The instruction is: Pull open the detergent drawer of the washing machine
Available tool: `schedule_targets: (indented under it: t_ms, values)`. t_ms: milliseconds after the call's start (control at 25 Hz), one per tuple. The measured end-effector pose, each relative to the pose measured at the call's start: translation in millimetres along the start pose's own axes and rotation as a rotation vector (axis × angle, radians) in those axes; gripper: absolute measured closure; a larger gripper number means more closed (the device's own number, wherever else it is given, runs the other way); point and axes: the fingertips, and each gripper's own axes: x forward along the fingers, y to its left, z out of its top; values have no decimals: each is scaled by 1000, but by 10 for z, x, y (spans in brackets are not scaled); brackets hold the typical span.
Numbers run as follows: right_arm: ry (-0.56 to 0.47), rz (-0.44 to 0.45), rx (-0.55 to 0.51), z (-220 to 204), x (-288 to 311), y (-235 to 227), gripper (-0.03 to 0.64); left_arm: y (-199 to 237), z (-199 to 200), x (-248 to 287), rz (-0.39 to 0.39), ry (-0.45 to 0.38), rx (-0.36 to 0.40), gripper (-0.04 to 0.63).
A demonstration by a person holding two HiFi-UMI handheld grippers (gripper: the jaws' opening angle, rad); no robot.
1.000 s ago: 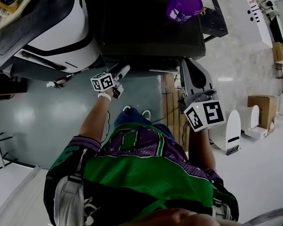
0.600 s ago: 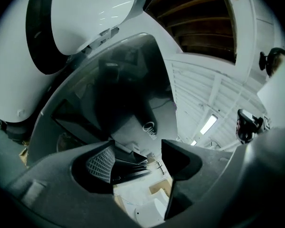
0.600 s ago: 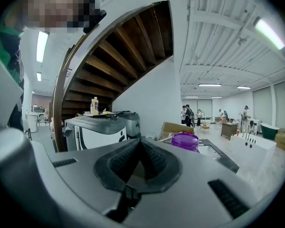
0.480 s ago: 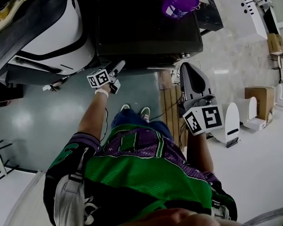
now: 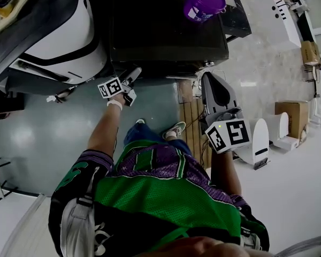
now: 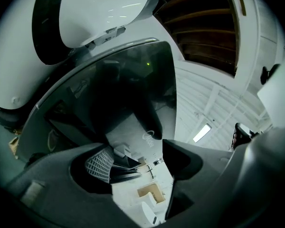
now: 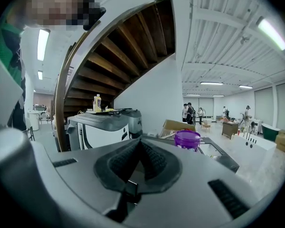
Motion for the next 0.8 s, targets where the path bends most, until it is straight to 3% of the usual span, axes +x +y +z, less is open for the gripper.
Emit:
schedule_targets:
  t_ms: [120,280,400,800]
  values:
    - [3,11,-13,-1,-35,5,615,-24,-44,-40,0,-6,-3,287]
    - [7,14,-13,-7,-77,-22,615,-90,-26,-38,-7,-59,-43,206]
    - [10,20,-9,-34,-83,-13,615,-101,18,-32,3,-100,-63,181]
    - [8,35,16,-126,-95,19,615,-66,149,-3,85,-253,-227,141]
